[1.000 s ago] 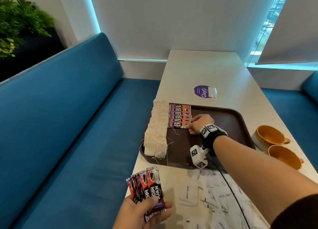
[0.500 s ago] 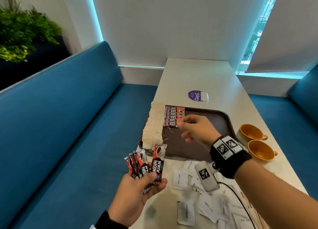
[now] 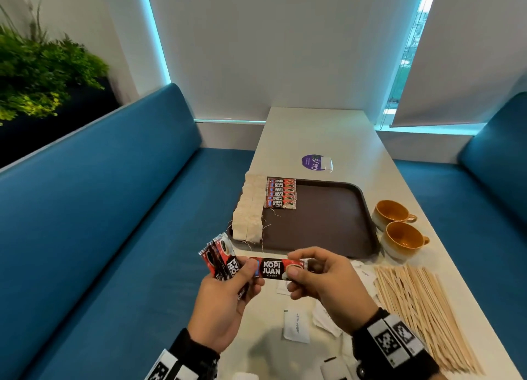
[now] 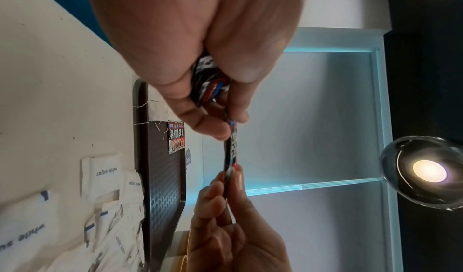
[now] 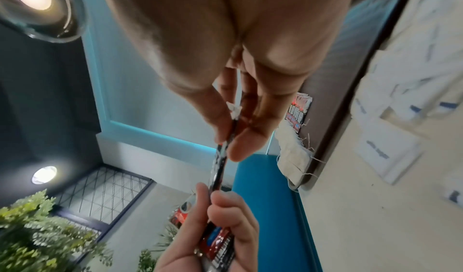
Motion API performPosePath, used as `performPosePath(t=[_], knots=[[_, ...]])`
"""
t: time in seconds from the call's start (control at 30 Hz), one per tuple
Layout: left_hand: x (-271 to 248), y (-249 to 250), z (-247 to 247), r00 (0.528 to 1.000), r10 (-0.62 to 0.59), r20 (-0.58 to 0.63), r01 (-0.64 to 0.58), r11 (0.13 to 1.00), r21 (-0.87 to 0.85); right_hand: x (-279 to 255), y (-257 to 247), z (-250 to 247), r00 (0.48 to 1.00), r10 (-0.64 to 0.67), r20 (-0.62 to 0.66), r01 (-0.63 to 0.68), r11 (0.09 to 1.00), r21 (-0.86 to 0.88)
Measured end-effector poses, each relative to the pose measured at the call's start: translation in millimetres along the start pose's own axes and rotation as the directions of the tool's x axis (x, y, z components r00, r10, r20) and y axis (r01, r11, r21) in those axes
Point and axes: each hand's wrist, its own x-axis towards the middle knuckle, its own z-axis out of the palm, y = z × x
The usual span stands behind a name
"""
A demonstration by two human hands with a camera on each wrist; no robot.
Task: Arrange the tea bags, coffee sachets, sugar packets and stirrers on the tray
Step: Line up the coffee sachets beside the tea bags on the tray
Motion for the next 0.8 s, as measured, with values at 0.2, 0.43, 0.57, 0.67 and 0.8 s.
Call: performPosePath(t=[0.2,0.43,0.57,0.67,0.8], knots=[[-8,-1,5,1.0,-0.008,-0.009,0.009,0.999,0.049,-12,-5,-13,1.0,-0.009,-0.012,0.008,1.0,-0.03],[-3,1,3,0.984,-0.169,0.05,0.166,0.985,0.052,-5,0,-20,0.999,-0.012,-0.053,0.012,1.0,0.004],[5,0,-8,0.967,-0.239,0.084,0.24,0.971,0.006,10,-5,-27,0.993,-0.047,-0.113,0.042,0.998,-0.042],[10,-5,-13,0.961,-0.261,0.087,0.261,0.965,0.012,36,-19,-35,0.979,-0.092,-0.184,0.073,0.991,-0.108],[17,-11,-17,0.965,-0.249,0.076,0.243,0.966,0.084,91,-32,-45,0.951,-0.149,-0.273,0.136,0.988,-0.066]])
